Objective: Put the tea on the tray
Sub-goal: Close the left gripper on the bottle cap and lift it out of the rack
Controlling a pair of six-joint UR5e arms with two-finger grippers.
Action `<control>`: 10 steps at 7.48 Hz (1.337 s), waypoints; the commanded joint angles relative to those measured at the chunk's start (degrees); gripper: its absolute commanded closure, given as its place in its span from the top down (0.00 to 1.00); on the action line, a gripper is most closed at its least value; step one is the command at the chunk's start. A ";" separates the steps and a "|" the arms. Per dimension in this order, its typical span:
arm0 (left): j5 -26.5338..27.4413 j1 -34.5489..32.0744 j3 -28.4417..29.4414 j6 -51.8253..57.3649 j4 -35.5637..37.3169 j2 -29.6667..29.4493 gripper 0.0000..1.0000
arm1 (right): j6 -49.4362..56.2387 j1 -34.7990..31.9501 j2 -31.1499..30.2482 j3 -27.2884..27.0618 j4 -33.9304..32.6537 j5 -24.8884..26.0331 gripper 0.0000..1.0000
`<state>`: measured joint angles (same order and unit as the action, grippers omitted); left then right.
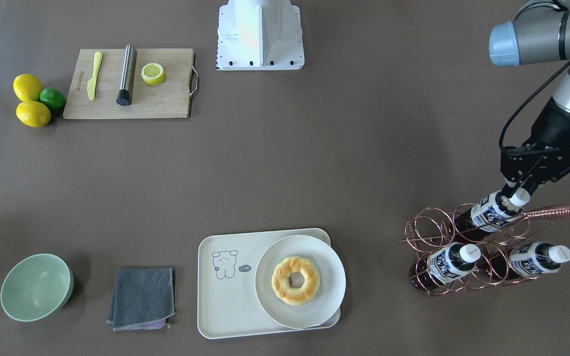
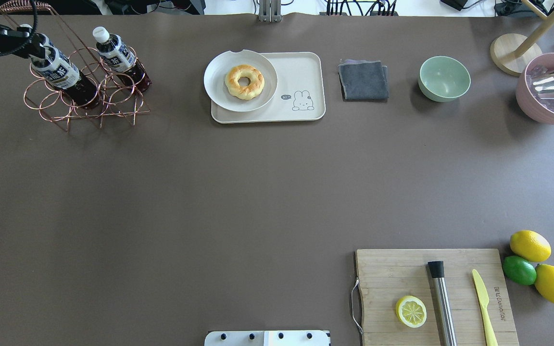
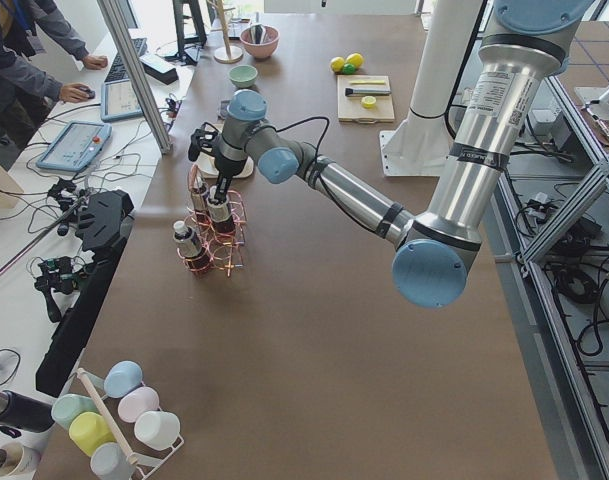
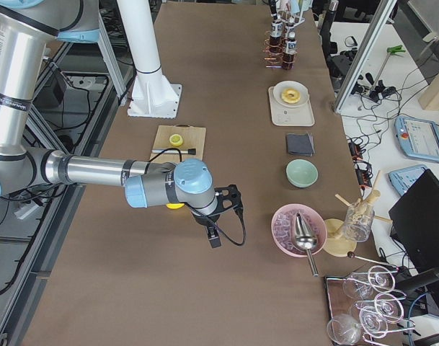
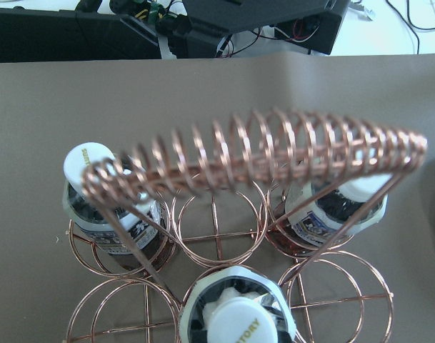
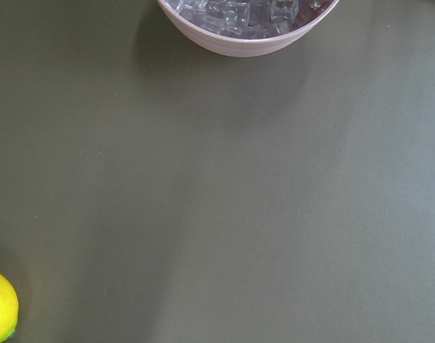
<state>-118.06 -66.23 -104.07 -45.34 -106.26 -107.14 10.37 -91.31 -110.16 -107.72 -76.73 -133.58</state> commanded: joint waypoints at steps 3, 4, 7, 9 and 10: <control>-3.84 -7.77 -17.61 0.69 19.19 -0.17 0.00 | -0.26 0.08 0.29 0.05 -0.08 -0.01 1.00; -3.84 -6.99 -23.05 0.26 26.47 -0.52 0.00 | -1.05 -0.01 0.82 -0.04 -0.08 -0.01 1.00; -1.92 2.81 -29.34 -10.06 36.98 -8.49 0.00 | -11.11 3.75 7.91 -0.39 -0.44 -0.01 1.00; 6.83 14.23 -29.34 -20.98 41.89 -16.66 0.00 | -18.33 7.62 11.35 -1.35 -0.52 0.07 1.00; 12.97 20.46 -28.56 -25.19 43.58 -20.70 0.00 | -23.07 10.25 13.02 -1.88 -0.44 0.42 1.00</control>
<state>-114.11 -55.92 -133.24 -62.81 -66.45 -120.97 -5.26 -85.18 -100.25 -108.75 -77.22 -133.51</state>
